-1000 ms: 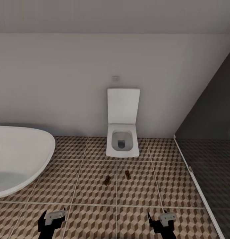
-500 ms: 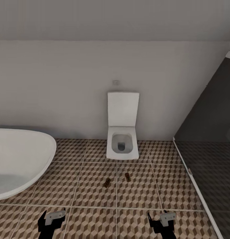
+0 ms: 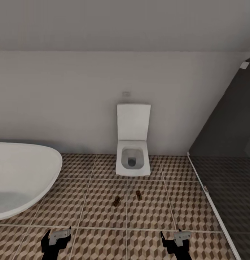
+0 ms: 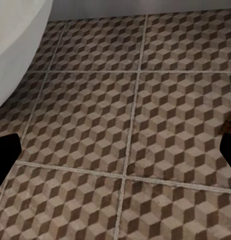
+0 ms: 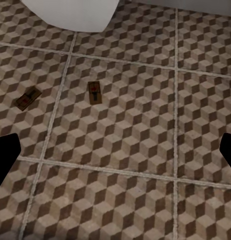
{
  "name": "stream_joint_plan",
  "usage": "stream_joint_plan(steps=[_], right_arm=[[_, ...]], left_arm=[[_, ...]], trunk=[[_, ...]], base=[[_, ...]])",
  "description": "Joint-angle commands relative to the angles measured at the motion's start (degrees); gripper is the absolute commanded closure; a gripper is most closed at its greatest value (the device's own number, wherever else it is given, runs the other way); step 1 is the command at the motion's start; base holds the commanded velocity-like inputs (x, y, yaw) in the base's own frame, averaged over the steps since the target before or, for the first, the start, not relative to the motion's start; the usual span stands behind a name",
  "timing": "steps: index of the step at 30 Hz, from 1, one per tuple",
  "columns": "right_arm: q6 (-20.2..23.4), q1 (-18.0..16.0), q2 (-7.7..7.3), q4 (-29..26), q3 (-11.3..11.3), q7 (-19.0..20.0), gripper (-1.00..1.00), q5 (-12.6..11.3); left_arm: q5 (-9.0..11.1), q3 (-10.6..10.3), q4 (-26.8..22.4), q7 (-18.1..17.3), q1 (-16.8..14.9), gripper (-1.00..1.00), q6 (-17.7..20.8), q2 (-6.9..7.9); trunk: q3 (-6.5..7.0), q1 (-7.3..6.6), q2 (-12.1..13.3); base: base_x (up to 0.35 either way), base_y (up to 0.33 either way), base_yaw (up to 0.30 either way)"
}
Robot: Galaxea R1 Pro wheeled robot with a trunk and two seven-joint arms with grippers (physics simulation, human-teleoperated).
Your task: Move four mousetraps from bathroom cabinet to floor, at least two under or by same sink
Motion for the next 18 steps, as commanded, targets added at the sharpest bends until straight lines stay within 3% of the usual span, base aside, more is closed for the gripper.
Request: stream_joint_plan(steps=[1, 18], right_arm=[[-0.1, 0.0, -0.02, 0.1, 0.4, -0.2, -1.0, 0.1], [-0.1, 0.0, -0.02, 0.1, 0.4, -0.2, -1.0, 0.1]], left_arm=[[-0.4, -0.4, 0.1, 0.6, 0.0, -1.0, -0.1, -0.03], [-0.4, -0.4, 0.1, 0.6, 0.0, -1.0, -0.1, -0.03]], trunk=[[0.21, -0.2, 0.3], [4.85, -3.94, 7.2]], base=[[0.0, 0.0, 0.0], [0.0, 0.0, 0.0]])
